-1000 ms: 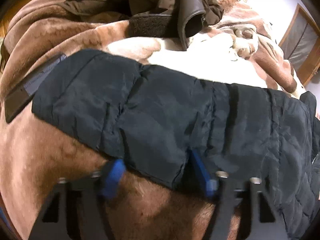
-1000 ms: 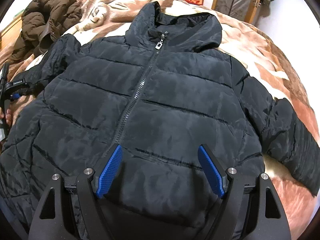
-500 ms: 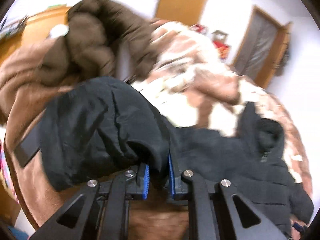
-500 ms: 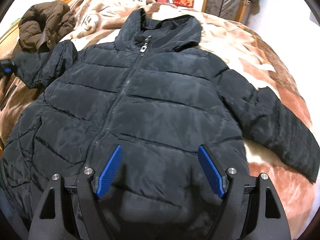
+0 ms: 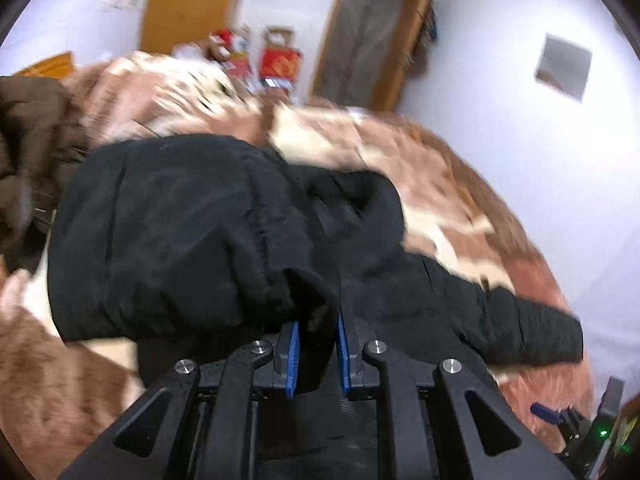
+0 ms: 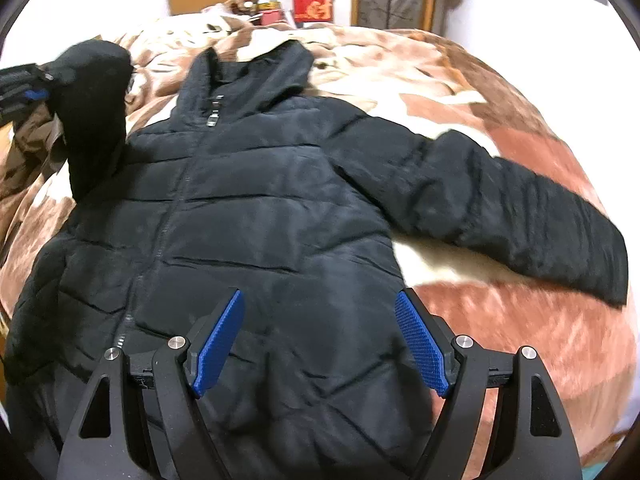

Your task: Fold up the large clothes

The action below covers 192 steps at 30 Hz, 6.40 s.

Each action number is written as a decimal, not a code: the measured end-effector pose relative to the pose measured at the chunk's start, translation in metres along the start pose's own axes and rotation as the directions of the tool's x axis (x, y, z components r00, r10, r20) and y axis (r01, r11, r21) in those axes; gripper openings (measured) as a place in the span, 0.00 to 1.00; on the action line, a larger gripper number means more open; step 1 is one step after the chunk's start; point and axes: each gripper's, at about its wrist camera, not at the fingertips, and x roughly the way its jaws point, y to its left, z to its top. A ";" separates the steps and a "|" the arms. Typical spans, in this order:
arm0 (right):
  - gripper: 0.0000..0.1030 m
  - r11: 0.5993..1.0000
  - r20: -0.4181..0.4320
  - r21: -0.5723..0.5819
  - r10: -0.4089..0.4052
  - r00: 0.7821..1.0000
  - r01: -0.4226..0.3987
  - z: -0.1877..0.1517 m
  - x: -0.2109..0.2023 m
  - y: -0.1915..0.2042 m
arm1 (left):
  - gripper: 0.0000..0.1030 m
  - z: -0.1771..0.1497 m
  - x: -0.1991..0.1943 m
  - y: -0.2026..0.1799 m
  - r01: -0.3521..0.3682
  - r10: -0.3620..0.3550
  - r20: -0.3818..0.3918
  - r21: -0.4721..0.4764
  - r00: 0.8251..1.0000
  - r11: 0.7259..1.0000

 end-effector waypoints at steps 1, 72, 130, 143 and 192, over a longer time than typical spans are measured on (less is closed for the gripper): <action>0.76 1.000 -0.005 0.013 -0.004 1.000 0.004 -0.002 0.002 -0.007 | 0.17 -0.004 0.017 -0.010 0.012 -0.012 -0.032 0.013 0.999 1.000; 0.47 0.999 0.022 0.011 0.050 0.999 -0.050 0.033 0.029 0.007 | 0.64 -0.102 -0.001 0.046 -0.142 0.140 -0.114 -0.015 0.984 0.990; 0.15 0.708 0.095 0.705 -0.149 0.984 0.039 -0.011 0.003 -0.294 | 0.64 -0.121 0.027 -0.027 -0.113 0.116 -0.205 0.028 0.972 0.993; 0.12 0.914 0.369 0.353 0.062 0.927 -0.201 0.098 -0.120 -0.142 | 0.64 -0.122 -0.020 0.001 -0.100 0.091 -0.137 -0.061 0.986 0.993; 0.33 0.971 0.157 0.203 0.092 0.983 -0.123 0.080 0.033 -0.065 | 0.15 -0.052 0.100 0.031 -0.007 -0.014 -0.175 -0.118 0.985 0.993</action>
